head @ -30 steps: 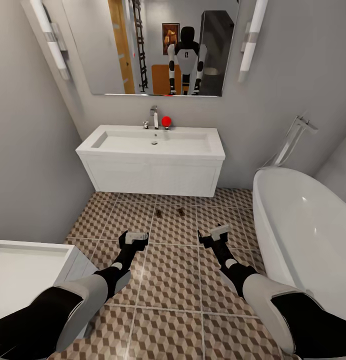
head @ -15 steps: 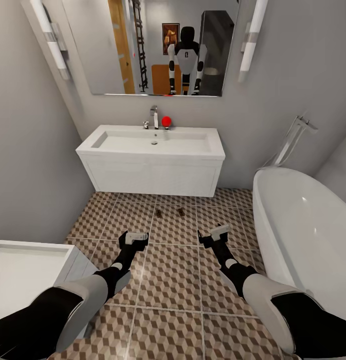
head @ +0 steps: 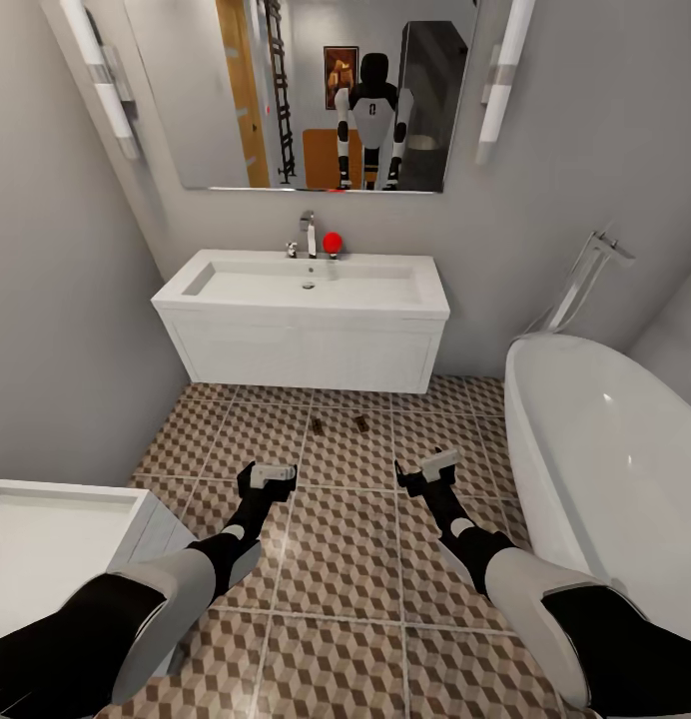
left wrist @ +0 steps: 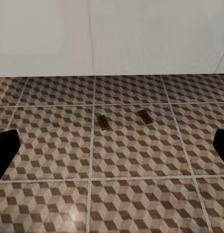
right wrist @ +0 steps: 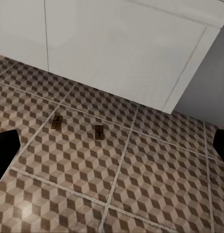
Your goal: Take the four mousetraps from the cabinet in the bathroom and place them on the bathroom floor. Make sure all four end up on the same floor surface, and ensure that at least two of them are either under or directly next to the same bathroom sink.
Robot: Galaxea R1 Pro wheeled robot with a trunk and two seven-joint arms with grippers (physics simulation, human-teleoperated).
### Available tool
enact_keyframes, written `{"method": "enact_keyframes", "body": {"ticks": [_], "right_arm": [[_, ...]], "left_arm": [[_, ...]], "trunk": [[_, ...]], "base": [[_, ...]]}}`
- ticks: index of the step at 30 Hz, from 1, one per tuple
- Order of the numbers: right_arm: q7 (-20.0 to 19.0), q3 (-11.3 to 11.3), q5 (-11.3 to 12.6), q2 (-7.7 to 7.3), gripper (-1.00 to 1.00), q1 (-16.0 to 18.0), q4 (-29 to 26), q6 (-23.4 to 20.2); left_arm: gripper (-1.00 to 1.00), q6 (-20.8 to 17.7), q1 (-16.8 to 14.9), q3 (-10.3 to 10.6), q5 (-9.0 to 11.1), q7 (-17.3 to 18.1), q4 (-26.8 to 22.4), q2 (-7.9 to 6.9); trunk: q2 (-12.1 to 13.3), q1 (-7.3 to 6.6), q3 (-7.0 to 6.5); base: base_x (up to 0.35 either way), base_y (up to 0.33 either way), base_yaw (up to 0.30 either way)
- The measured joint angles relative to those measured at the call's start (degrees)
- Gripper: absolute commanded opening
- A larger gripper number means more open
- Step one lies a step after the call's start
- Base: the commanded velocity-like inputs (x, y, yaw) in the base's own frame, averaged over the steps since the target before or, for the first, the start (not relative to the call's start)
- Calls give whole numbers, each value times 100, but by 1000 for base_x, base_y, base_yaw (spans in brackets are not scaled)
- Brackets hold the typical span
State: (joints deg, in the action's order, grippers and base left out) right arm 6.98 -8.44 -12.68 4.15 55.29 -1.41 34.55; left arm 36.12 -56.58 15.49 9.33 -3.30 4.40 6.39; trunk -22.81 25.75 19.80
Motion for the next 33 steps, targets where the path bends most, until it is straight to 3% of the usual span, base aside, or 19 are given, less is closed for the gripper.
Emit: {"method": "enact_keyframes", "body": {"ticks": [11,22,28,33], "right_arm": [[19,9,-3,-9,100,-365,0,16],[125,-2,38,-55,100,-984,8,5],[334,-6,286,-63,100,-1352,12,-8],[410,-10,848,-70,100,-1659,16,-10]], "left_arm": [[100,0,246,0,1,15,1,-22],[100,0,911,-3,2,19,3,-97],[100,0,1438,-10,4,-8,9,-230],[100,0,1834,-10,6,-28,10,-366]], "trunk": [[0,0,0],[0,0,1],[0,0,1],[0,0,1]], "base": [[0,0,0],[0,0,0],[0,0,0],[0,0,0]]}}
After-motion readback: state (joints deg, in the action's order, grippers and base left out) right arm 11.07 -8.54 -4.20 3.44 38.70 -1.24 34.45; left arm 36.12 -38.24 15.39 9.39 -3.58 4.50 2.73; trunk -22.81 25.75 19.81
